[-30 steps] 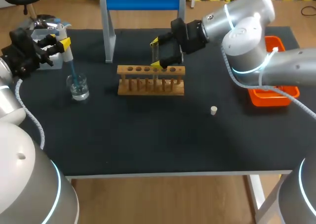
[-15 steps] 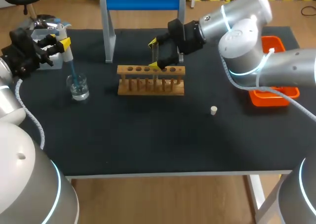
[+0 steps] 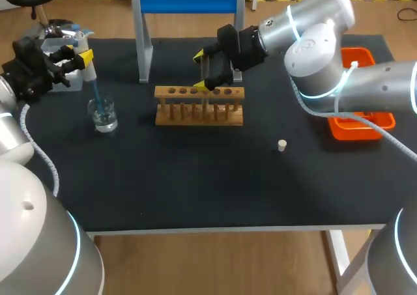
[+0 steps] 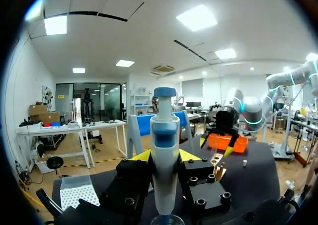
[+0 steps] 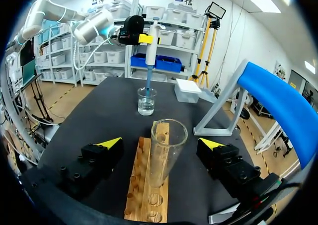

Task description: Invert the test tube, pick up the pipette, mount the tip to pipette, aspirate from beaker and dispense into the tube, eject the tip, return the pipette, and cap with the stopper.

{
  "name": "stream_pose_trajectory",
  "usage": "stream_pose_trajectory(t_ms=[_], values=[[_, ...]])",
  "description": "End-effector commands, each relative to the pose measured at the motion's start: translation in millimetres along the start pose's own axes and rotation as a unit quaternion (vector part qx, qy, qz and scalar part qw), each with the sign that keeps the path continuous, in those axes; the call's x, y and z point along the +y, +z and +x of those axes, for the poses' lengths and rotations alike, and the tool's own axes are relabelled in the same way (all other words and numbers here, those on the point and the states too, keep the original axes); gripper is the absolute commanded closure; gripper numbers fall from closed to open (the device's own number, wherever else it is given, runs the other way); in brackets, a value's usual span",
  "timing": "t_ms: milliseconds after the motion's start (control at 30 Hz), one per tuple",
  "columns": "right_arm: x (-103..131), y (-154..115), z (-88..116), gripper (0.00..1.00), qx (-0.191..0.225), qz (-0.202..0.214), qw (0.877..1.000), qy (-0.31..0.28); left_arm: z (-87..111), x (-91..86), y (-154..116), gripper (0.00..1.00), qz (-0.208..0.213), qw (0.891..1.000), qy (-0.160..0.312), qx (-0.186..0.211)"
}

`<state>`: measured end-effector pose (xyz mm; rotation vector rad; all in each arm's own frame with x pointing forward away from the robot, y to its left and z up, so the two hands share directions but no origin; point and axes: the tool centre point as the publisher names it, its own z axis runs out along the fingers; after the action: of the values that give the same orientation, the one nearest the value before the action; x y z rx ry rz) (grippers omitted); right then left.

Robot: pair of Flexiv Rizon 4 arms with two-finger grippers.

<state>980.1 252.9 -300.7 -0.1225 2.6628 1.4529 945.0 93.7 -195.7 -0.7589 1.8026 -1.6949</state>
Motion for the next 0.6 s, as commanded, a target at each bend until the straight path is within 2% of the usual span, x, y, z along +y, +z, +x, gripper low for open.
stream_pose_trajectory(t_ms=[33,600], values=[[0.0,2.7,-2.2,0.00,0.002,0.003,1.000,0.001,0.1,0.0,0.9,1.00,0.000,1.000,0.000,-0.001],[-0.3,0.2,-0.8,0.00,0.000,-0.001,1.000,0.003,0.1,0.0,0.9,1.00,0.000,1.000,0.000,-0.001]])
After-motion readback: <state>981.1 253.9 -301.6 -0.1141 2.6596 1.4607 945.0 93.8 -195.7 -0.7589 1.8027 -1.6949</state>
